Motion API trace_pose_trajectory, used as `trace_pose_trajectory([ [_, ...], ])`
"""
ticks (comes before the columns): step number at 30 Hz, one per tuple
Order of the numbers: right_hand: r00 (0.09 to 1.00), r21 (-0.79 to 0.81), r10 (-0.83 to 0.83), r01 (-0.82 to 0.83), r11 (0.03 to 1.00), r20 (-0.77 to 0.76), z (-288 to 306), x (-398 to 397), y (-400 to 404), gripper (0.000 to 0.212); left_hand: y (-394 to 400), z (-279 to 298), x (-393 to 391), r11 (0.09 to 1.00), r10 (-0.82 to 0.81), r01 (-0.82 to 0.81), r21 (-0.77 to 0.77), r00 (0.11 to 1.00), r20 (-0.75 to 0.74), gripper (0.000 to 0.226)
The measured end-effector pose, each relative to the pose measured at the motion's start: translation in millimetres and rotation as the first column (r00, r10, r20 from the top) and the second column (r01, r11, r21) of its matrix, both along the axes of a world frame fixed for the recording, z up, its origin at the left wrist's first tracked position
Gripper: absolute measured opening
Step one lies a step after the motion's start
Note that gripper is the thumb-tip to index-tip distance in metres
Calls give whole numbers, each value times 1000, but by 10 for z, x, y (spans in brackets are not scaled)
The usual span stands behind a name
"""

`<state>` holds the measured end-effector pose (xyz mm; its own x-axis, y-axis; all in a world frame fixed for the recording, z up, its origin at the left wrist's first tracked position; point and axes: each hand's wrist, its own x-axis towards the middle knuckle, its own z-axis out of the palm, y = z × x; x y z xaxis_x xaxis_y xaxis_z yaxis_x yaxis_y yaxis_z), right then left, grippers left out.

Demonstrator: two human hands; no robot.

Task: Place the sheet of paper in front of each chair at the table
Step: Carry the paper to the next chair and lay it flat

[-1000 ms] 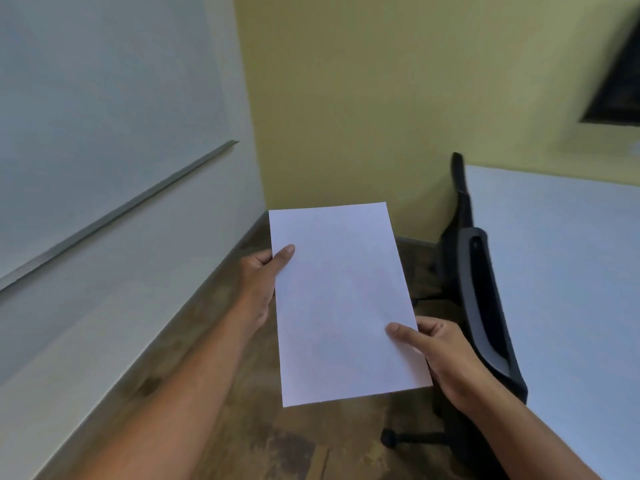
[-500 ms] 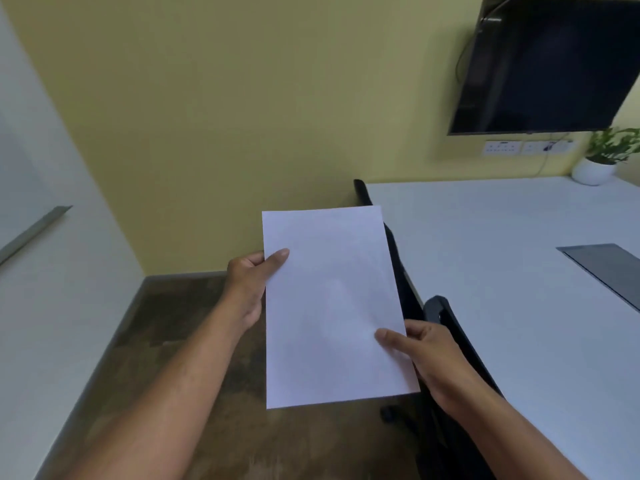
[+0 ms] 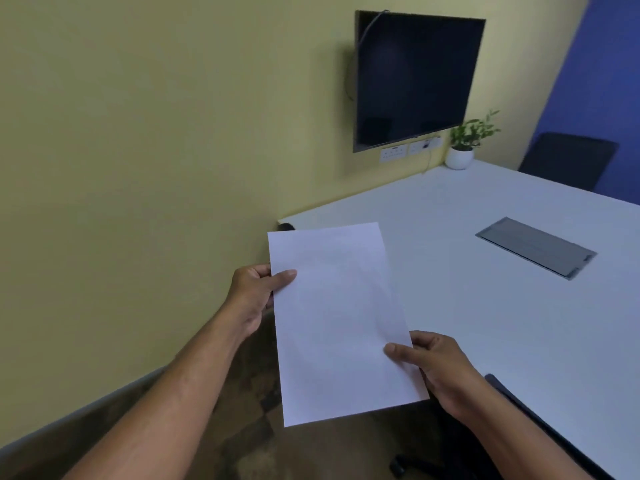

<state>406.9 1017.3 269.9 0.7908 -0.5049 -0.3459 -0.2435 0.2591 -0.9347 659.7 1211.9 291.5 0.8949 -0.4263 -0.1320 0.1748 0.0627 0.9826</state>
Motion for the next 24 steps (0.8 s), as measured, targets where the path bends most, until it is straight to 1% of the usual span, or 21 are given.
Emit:
trace_pose_trajectory([
  [2,995,28,-96,95,995,19,-36,363,56,25,-186,101,532,993,-113,113,28,994,7,26],
  [3,995,32,-101,100,995,27,-7,374,94,25,-215,132,571,993,-114,113,22,993,28,27],
  [5,981,50,-191,190,981,25,-44,659,81,26,-481,190,1003,979,-201,200,32,979,32,26],
  [6,981,53,-194,193,980,28,-14,664,115,27,-511,208,1000,979,-203,203,20,978,46,25],
  [8,960,50,-281,279,959,22,-73,960,27,28,-808,217,1343,960,-280,279,37,959,38,21],
  [9,955,40,-295,294,955,26,-42,975,24,29,-849,230,1359,959,-282,281,31,958,49,19],
  [11,930,32,-366,365,930,21,-145,1288,-129,30,-1177,150,1729,939,-342,340,52,939,38,19],
  [12,927,29,-373,372,928,28,-91,1309,-126,31,-1221,171,1767,937,-347,344,52,936,57,21],
  [14,906,35,-423,422,906,15,-235,1633,-346,30,-1614,32,2165,915,-398,393,89,916,42,25],
  [15,903,34,-429,428,903,30,-184,1661,-331,29,-1651,30,2200,915,-401,396,82,915,51,25],
  [17,883,52,-469,467,883,25,-311,2036,-643,28,-2117,-95,2599,892,-445,440,104,895,37,26],
  [18,876,44,-482,480,876,36,-264,2060,-642,27,-2160,-80,2607,894,-444,438,98,894,54,27],
  [20,860,53,-511,510,859,4,-355,2412,-985,28,-2604,-127,2977,877,-468,461,134,883,26,27],
  [21,853,49,-521,520,853,13,-325,2423,-978,29,-2646,-117,2985,873,-477,470,131,878,34,28],
  [23,845,31,-535,535,844,-15,-398,2761,-1359,26,-3090,-159,3350,857,-500,493,148,866,9,28],
  [24,841,17,-542,542,840,0,-353,2785,-1382,24,-3142,-135,3365,858,-503,497,134,864,19,28],
])
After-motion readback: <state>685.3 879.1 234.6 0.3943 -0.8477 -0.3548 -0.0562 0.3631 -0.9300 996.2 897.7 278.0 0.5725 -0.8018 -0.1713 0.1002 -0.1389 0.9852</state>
